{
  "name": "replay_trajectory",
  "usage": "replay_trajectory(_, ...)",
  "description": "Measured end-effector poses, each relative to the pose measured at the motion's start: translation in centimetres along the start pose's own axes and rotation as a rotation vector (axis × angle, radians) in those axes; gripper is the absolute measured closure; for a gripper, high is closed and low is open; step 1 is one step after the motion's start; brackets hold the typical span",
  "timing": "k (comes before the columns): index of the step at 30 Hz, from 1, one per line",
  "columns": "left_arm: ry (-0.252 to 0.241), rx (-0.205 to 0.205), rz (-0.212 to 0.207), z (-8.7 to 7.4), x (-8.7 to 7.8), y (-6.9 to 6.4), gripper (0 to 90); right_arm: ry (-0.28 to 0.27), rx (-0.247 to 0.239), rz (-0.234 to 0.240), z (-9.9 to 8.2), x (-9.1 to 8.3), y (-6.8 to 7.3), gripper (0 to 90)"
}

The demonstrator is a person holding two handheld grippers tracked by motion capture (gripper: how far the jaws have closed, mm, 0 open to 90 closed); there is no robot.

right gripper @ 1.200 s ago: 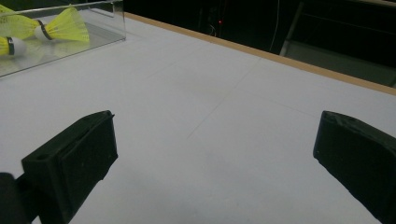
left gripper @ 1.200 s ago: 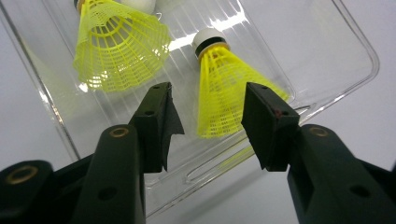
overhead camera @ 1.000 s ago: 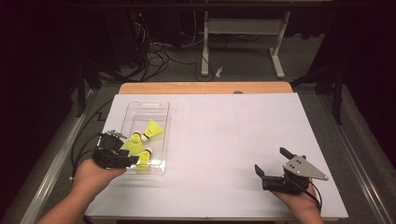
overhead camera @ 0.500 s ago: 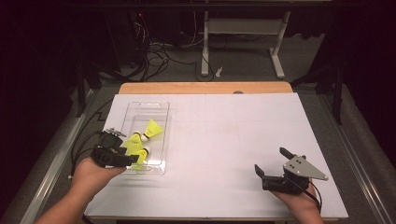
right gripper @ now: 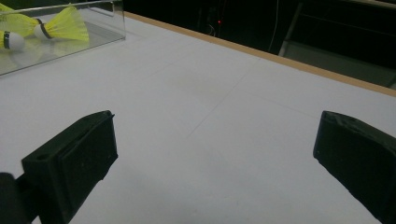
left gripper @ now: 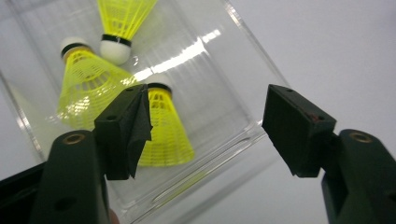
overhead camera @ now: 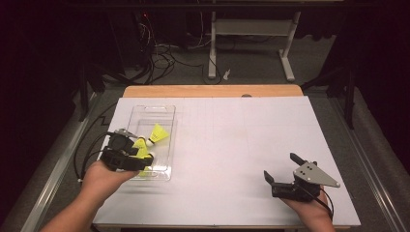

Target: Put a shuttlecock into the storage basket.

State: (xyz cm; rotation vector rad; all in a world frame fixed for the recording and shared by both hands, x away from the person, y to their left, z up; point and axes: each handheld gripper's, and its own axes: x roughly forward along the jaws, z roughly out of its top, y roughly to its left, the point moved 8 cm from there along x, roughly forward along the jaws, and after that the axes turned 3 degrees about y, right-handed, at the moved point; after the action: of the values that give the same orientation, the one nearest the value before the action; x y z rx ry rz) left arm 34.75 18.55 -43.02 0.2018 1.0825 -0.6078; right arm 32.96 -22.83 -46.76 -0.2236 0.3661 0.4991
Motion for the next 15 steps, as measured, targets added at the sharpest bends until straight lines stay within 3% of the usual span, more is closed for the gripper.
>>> replay_trajectory(9, -0.034, 0.045, -0.039, 1.4, 1.5, -3.5, 21.8, -0.002, 0.000, 0.002, 0.0, 0.0, 0.0, 0.1)
replay_trajectory(15, -0.063, 0.081, -0.059, 1.9, 2.6, -5.1, 21.0, -0.001, 0.002, 0.002, 0.0, -0.1, 0.0, 0.1)
